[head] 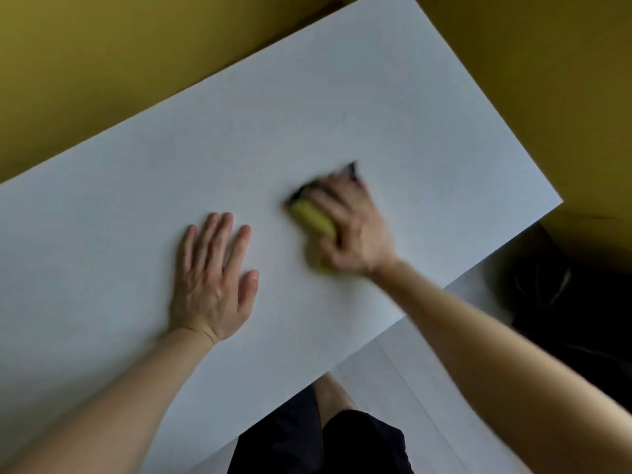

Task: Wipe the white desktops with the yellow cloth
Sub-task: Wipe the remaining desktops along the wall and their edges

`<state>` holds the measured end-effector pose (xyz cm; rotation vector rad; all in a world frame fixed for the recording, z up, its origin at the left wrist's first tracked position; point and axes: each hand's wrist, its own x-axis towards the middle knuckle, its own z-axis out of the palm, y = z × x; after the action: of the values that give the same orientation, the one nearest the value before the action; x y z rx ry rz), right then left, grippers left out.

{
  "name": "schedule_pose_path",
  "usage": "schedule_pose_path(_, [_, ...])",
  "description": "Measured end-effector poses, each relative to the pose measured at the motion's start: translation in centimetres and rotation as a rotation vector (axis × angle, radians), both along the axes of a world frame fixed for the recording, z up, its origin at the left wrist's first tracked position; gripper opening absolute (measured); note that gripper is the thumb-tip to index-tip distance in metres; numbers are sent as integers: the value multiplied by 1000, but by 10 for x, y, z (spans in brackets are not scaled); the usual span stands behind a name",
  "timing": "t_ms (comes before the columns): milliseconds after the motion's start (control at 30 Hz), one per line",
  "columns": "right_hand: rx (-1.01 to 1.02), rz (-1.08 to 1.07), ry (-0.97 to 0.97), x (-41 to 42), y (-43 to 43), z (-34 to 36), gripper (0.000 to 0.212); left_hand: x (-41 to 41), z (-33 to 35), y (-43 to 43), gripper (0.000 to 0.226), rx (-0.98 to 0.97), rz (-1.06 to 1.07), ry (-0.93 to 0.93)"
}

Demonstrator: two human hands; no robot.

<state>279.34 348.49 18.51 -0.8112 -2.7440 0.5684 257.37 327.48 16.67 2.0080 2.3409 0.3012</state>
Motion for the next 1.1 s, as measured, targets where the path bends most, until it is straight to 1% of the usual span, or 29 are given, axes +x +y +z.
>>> schedule_pose_path(67, [56,-329,33,-15,77,-6,69,1,-1,0,69,10,4,-8])
schedule_pose_path(100, [40,-485,2,-23,108,-5,71,1,-1,-1,69,13,5,-12])
schedule_pose_path(133, [10,-590,-33,-31,130,-5,72,1,-1,-1,69,15,2,-15])
schedule_pose_path(200, [4,-677,-86,-48,143,-6,73,1,-1,0,69,30,-6,-15])
schedule_pose_path(233, [27,-651,-98,-56,134,-3,74,0,-1,1,68,37,-3,-12])
schedule_pose_path(300, [67,-488,-62,-61,83,-2,76,1,0,0,69,41,3,-29])
schedule_pose_path(367, [45,-238,-40,-55,-1,1,78,1,1,2,68,51,3,-72])
schedule_pose_path(433, [-34,44,-64,-43,-70,9,76,-1,3,3,64,71,7,-136])
schedule_pose_path(500, [-84,245,-76,-29,-82,13,74,-4,6,5,59,115,28,-224])
schedule_pose_path(533, [-79,311,-73,-26,-65,15,74,-8,8,7,56,138,31,-259])
schedule_pose_path(567, [-59,332,-64,-25,-39,14,72,-15,11,10,52,158,29,-276])
schedule_pose_path(600, [-9,296,-39,-29,-7,10,67,-24,14,13,48,175,28,-270])
schedule_pose_path(633, [35,184,-8,-35,27,8,63,-35,15,15,43,187,43,-247])
schedule_pose_path(667, [46,19,9,-42,63,6,62,-49,14,18,40,196,76,-214])
schedule_pose_path(733, [-8,-347,-47,-57,120,2,69,-76,11,24,39,213,170,-136])
schedule_pose_path(767, [-30,-462,-83,-64,134,-2,72,-87,9,27,39,218,217,-97])
schedule_pose_path(800, [-15,-524,-108,-73,137,-4,73,-97,6,31,41,215,260,-64])
schedule_pose_path(833, [12,-528,-109,-81,127,-5,73,-105,3,36,44,198,301,-33])
schedule_pose_path(900, [60,-402,-60,-89,72,-2,76,-110,1,41,51,137,363,1])
schedule_pose_path(933, [51,-282,-42,-89,29,1,78,-110,0,43,54,107,382,20])
schedule_pose_path(1000, [-25,25,-76,-81,-57,9,79,-106,-2,45,57,71,386,58])
schedule_pose_path(1033, [-61,169,-90,-75,-83,11,78,-105,-3,44,57,70,387,67])
schedule_pose_path(1067, [-87,272,-85,-73,-91,12,77,-104,-3,43,58,79,390,70])
schedule_pose_path(1100, [-105,353,-72,-73,-81,10,76,-104,-3,43,58,89,392,72])
